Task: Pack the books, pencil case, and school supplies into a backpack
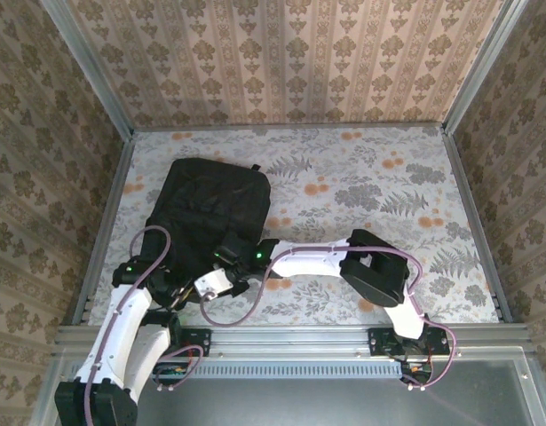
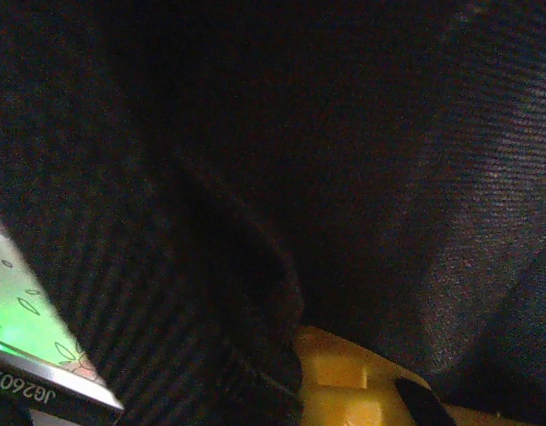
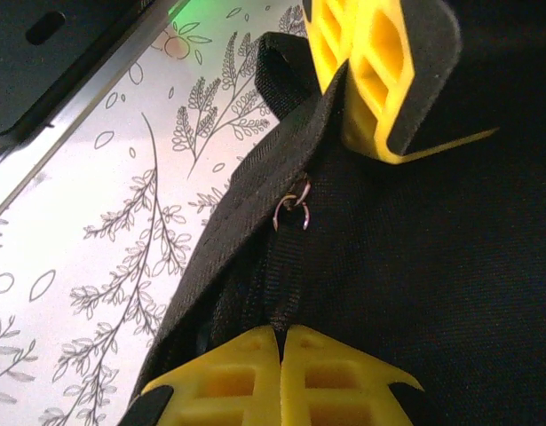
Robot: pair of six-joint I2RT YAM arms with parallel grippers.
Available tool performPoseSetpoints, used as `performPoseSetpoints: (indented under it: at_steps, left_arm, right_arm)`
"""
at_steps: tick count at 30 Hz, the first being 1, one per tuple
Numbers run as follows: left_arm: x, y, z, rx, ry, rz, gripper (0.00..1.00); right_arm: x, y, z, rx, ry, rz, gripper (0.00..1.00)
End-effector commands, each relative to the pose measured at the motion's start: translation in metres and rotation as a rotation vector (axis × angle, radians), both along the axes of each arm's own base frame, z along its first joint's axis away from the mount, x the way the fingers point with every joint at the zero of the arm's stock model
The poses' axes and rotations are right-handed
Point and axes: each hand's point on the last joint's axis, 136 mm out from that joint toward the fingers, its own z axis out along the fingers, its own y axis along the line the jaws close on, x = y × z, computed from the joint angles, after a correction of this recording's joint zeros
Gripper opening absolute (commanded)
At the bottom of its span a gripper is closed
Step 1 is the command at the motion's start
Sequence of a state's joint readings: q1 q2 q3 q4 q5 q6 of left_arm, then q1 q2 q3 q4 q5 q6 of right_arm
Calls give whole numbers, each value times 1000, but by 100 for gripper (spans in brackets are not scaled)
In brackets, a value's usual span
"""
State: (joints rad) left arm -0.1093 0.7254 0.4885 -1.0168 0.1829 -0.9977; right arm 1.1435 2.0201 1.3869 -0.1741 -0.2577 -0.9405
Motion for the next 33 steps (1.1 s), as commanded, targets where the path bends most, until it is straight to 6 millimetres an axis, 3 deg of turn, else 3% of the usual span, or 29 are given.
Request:
performPoseSetpoints:
  at_steps: [1,23,33]
  left_arm:
    - [-9,9,-10,41,39,7,0]
    - [-5,16,-5,87,10,-7,0]
    - [-5,16,-4,85,0,-9,0]
  right_arm:
    - [-2,-24,2,-54,-19,-18,0]
    - [-2,-87,16,-94,-91,-110,0]
    - [26,-114,10,-121,-126,-217,0]
